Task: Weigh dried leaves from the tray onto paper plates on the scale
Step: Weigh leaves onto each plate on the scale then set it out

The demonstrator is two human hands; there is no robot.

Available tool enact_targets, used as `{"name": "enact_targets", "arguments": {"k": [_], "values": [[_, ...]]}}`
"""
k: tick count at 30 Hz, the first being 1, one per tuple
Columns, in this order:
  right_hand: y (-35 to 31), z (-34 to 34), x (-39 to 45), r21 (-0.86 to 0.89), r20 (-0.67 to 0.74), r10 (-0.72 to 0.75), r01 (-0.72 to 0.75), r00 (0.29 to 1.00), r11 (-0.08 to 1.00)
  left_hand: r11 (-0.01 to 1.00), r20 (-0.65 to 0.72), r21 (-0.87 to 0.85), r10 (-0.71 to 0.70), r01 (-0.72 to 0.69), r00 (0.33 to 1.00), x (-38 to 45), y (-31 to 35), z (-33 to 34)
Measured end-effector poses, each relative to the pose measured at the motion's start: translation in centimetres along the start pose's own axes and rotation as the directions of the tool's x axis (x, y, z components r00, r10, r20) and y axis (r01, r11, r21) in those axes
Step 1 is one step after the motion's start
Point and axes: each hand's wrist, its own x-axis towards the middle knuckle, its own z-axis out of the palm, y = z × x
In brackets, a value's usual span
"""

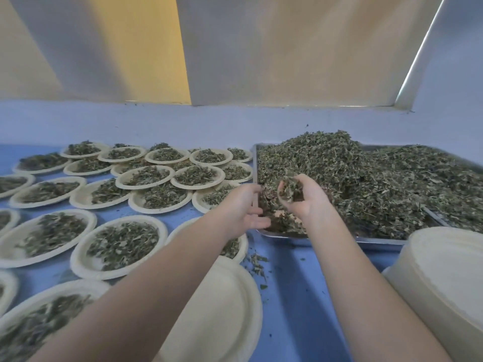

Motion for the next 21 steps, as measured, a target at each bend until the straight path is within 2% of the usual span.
{"name": "enact_targets", "arguments": {"k": [4,8,11,12,13,14,15,16,17,18,19,21], "values": [[3.3,1.5,-6.4,-0.076,0.202,0.087,-0.073,0.976,0.994,0.982,-0.132,-0.161,0.079,-0.099,0.988,-3.1,-0.1,-2.1],[7.0,1.3,-11.8,-0.214,0.273,0.134,-0.076,0.952,0.974,0.989,-0.310,0.027,0.149,-0.148,0.939,-6.9,-1.5,-6.3],[9.1,0.2,-14.4,-0.452,0.349,0.119,0.056,0.929,0.890,0.976,-0.372,0.099,0.216,-0.193,0.903,-10.2,-3.1,-9.2],[9.6,-0.3,-15.0,-0.595,0.395,0.089,0.180,0.914,0.783,0.971,-0.392,0.126,0.239,-0.205,0.888,-11.1,-3.7,-10.0],[9.9,-0.8,-15.4,-0.740,0.477,0.052,0.369,0.877,0.562,0.961,-0.414,0.162,0.273,-0.225,0.868,-11.9,-4.3,-10.7],[10.0,-1.4,-15.7,-0.785,0.593,0.041,0.566,0.804,0.252,0.946,-0.434,0.202,0.319,-0.254,0.842,-12.5,-5.0,-11.3],[10.0,-1.7,-16.1,-0.708,0.699,0.103,0.705,0.708,-0.039,0.928,-0.450,0.237,0.368,-0.289,0.814,-13.0,-5.7,-11.8],[10.0,-2.1,-16.2,-0.574,0.754,0.209,0.780,0.622,-0.248,0.908,-0.461,0.267,0.415,-0.324,0.784,-13.5,-6.3,-12.1],[9.9,-2.4,-16.1,-0.468,0.759,0.301,0.806,0.577,-0.363,0.887,-0.470,0.297,0.459,-0.354,0.754,-14.0,-6.9,-12.3],[9.9,-2.6,-16.2,-0.430,0.749,0.337,0.805,0.571,-0.408,0.862,-0.473,0.328,0.503,-0.385,0.723,-14.3,-7.5,-12.4],[9.7,-2.7,-16.3,-0.438,0.753,0.322,0.802,0.574,-0.406,0.836,-0.469,0.355,0.546,-0.418,0.694,-14.6,-8.2,-12.5],[9.5,-3.0,-16.4,-0.497,0.797,0.201,0.808,0.569,-0.318,0.778,-0.443,0.415,0.626,-0.472,0.642,-15.0,-9.4,-12.5]]}}
